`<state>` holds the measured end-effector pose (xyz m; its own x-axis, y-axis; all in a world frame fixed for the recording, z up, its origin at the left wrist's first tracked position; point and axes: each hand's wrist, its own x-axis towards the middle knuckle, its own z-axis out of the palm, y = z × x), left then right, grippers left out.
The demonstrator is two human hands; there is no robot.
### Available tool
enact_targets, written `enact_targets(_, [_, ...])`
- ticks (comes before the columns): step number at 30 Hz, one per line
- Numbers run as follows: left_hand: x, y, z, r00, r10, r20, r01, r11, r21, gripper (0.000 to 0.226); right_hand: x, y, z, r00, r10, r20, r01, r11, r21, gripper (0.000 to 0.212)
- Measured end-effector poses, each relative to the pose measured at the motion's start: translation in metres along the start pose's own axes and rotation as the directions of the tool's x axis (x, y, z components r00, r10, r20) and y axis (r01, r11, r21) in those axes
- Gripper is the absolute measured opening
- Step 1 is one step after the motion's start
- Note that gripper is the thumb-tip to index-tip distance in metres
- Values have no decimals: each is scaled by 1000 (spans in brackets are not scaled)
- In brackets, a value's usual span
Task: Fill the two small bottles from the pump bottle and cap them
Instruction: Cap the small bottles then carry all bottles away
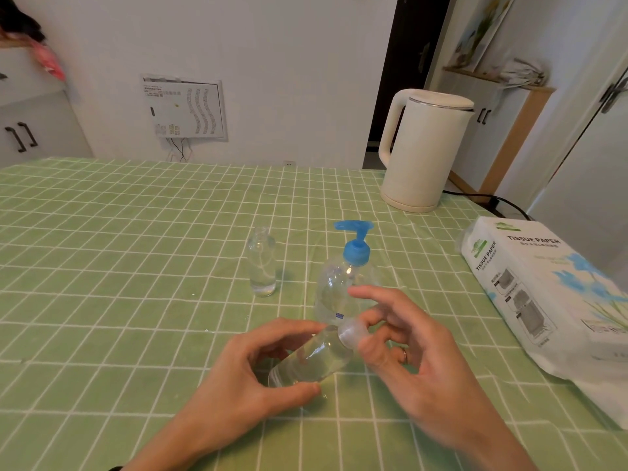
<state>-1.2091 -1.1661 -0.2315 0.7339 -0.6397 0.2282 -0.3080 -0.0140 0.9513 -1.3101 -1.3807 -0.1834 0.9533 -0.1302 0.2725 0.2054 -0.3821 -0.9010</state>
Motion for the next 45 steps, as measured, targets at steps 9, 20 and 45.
enact_targets(9, [-1,0,0,999,-32,-12,33,999,24,59,-1,0,-1,997,-38,60,42,997,-65,33])
enact_targets(20, [-1,0,0,1000,-18,-18,18,999,48,58,-3,5,4,996,-89,-22,84,985,-151,25])
enact_targets(45, [1,0,-70,813,-45,-581,-1,997,-79,56,11,41,-50,898,187,-399,-380,786,-488,41])
